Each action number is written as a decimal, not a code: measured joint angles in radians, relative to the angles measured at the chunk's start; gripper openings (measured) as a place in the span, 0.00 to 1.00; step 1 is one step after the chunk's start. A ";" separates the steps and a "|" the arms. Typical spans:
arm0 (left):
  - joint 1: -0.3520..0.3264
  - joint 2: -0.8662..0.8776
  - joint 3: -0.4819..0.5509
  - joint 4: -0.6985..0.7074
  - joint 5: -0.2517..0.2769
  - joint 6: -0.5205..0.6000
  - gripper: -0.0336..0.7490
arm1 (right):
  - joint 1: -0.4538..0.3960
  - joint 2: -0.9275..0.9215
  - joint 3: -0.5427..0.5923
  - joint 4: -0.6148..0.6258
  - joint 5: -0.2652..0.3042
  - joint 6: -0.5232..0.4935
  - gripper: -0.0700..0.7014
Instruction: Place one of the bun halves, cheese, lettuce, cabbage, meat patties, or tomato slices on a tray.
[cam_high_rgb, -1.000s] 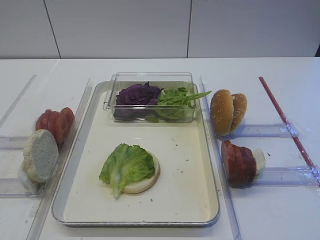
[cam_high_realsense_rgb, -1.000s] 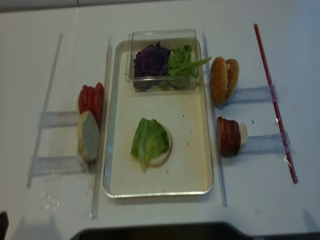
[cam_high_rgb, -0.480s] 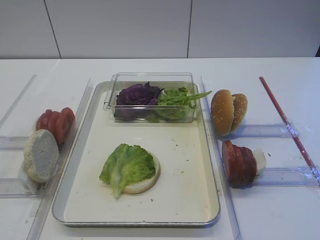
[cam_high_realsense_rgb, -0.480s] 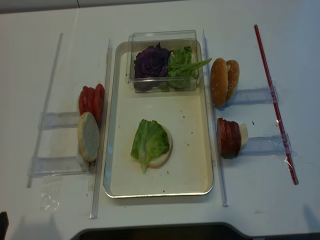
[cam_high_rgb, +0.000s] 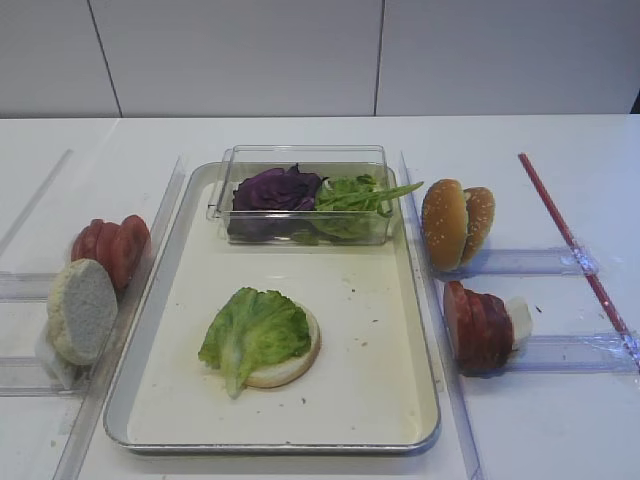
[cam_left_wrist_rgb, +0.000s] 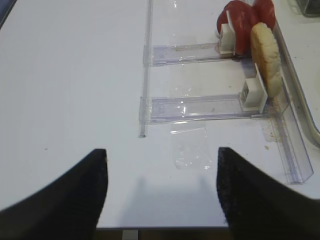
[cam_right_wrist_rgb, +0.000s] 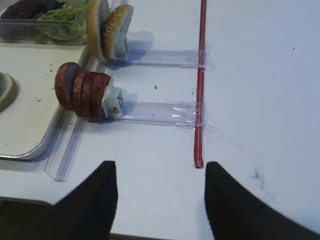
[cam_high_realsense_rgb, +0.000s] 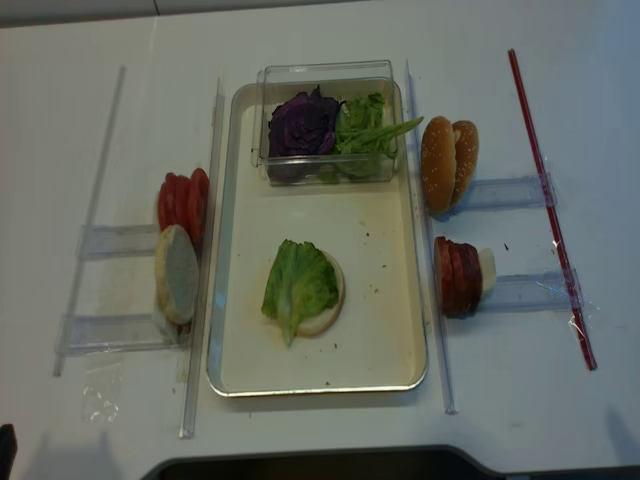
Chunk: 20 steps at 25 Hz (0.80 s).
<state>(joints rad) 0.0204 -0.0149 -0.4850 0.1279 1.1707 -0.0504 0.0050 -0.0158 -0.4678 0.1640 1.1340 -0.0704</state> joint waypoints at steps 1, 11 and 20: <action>0.000 0.000 0.000 0.000 0.000 0.000 0.64 | 0.000 0.000 0.000 0.000 0.000 -0.002 0.66; 0.000 0.000 0.000 0.000 0.000 0.000 0.64 | 0.000 0.000 0.003 0.000 -0.002 -0.008 0.69; 0.000 0.000 0.000 0.000 0.000 0.000 0.64 | 0.000 0.000 0.003 0.002 -0.002 -0.008 0.75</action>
<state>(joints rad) 0.0204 -0.0149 -0.4850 0.1279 1.1707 -0.0504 0.0050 -0.0158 -0.4644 0.1659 1.1323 -0.0784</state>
